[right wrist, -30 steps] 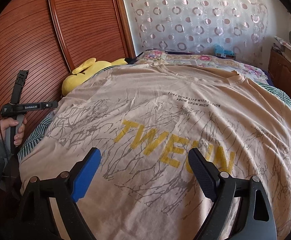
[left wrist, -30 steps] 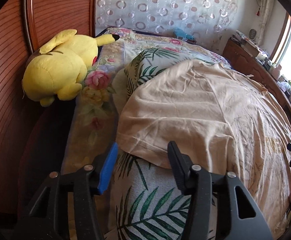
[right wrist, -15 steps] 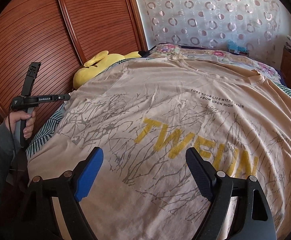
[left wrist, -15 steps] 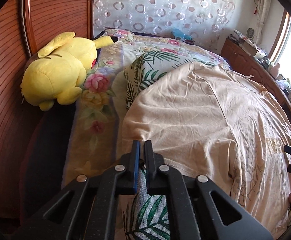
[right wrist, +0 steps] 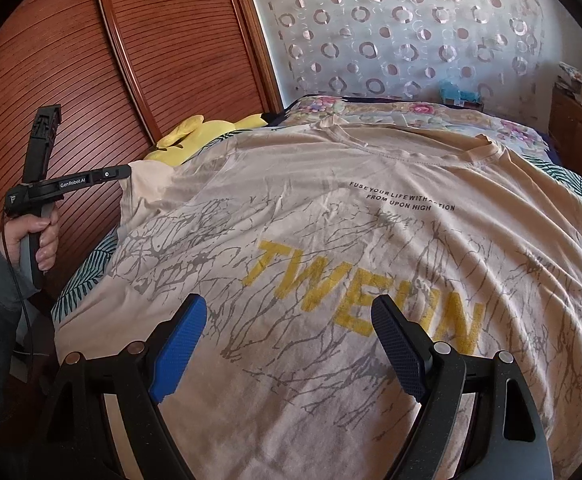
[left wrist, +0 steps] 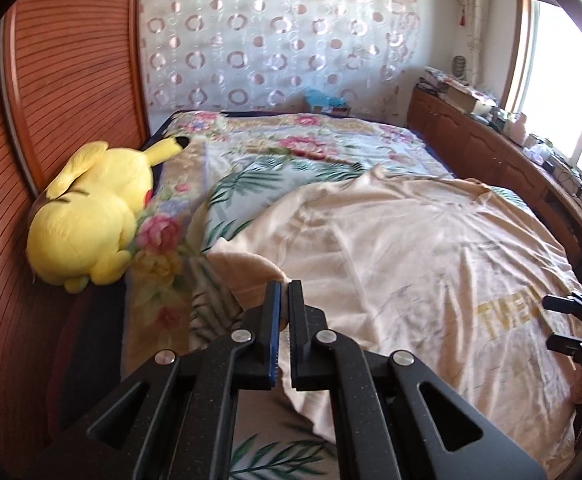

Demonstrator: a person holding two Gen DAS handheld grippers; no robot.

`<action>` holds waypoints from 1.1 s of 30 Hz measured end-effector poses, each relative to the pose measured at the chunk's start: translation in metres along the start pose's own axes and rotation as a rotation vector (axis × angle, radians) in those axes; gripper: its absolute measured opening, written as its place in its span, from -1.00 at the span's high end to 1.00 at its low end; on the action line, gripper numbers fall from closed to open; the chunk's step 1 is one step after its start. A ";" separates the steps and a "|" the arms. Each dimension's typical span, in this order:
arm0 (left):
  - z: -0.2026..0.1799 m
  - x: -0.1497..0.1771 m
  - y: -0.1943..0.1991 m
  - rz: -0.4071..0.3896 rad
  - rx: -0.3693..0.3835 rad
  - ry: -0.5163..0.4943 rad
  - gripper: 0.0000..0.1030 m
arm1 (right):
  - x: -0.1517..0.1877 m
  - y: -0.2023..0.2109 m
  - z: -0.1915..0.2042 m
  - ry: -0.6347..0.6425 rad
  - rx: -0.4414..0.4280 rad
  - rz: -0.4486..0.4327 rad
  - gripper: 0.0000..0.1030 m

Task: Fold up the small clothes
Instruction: 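Fold the held side over toward the shirt's middle, open left tool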

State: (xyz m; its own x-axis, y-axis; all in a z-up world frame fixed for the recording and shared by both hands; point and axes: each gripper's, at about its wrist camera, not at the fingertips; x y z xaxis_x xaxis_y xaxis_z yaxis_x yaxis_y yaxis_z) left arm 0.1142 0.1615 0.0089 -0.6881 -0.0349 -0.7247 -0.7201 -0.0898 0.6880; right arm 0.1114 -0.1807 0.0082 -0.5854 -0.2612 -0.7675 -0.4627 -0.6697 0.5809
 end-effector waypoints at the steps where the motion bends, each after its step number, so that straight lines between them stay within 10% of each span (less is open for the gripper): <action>1: -0.008 -0.004 0.001 -0.005 0.012 -0.012 0.92 | 0.001 0.003 -0.001 -0.006 0.003 -0.004 -0.66; 17: -0.093 -0.030 0.017 -0.016 0.145 -0.122 0.91 | 0.012 0.018 -0.009 -0.052 0.032 -0.046 -0.66; 26: -0.061 -0.007 0.001 0.044 0.065 -0.113 0.82 | 0.001 0.013 -0.006 -0.032 0.029 -0.034 -0.66; 33: -0.013 0.026 -0.023 0.122 -0.009 -0.065 0.82 | -0.023 -0.005 0.002 0.021 0.007 -0.003 -0.17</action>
State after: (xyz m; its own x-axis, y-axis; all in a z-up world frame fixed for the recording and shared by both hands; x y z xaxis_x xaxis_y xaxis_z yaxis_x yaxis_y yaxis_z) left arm 0.1144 0.1500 -0.0260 -0.7750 0.0188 -0.6317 -0.6302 -0.0980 0.7702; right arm 0.1253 -0.1699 0.0233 -0.5704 -0.2738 -0.7744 -0.4689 -0.6655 0.5807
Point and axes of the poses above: each gripper's, at about its wrist camera, not at the fingertips, and y roughly against the way its jaws point, z to its left, x to its underside, and after that the axes turned 10 degrees about -x, right-handed
